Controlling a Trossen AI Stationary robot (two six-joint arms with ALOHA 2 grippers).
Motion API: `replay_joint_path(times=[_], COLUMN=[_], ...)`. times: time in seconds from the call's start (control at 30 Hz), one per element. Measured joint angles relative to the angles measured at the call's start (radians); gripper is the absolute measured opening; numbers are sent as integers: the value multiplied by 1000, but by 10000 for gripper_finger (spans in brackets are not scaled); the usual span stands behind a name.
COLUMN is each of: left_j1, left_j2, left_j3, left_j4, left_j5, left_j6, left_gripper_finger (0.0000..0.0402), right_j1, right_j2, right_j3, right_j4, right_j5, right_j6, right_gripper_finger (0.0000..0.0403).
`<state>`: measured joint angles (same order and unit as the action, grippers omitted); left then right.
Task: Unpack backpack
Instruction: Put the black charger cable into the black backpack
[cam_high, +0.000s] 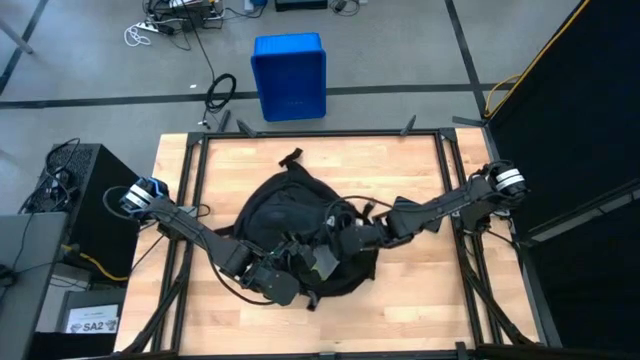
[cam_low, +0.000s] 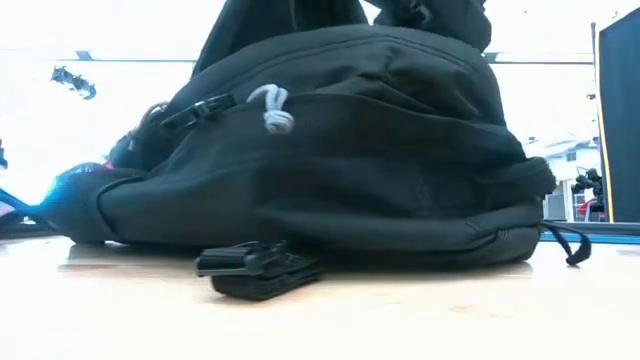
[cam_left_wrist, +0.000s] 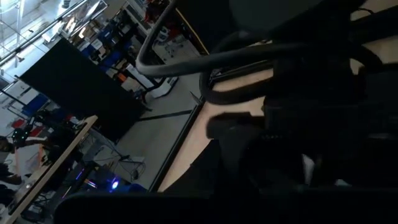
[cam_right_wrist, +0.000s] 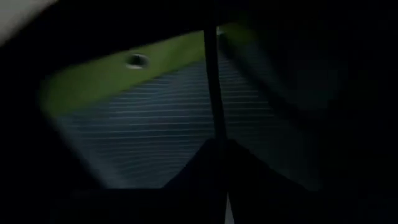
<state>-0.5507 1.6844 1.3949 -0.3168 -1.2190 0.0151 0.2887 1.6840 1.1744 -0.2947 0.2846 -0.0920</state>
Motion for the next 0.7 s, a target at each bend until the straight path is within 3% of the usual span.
replay_joint_path(times=[0.17,0.4,0.57,0.7], left_j1=[0,-1,-1,-1], left_j2=[0,-2,-6,-6], left_j3=[0,0,0,0], left_j4=[-2,-72,-181,-213], left_j5=[0,-1,-6,-6], left_j6=[-1,-59,-177,-219], left_gripper_finger=[0,0,0,0], right_j1=[7,56,92,129], right_j2=[0,-31,-134,-248], right_j3=[0,0,0,0], right_j4=[-3,-67,-189,-292], right_j5=[-103,-105,-102,-45], right_j6=[-16,-51,17,90], right_gripper_finger=[31,153,236,277])
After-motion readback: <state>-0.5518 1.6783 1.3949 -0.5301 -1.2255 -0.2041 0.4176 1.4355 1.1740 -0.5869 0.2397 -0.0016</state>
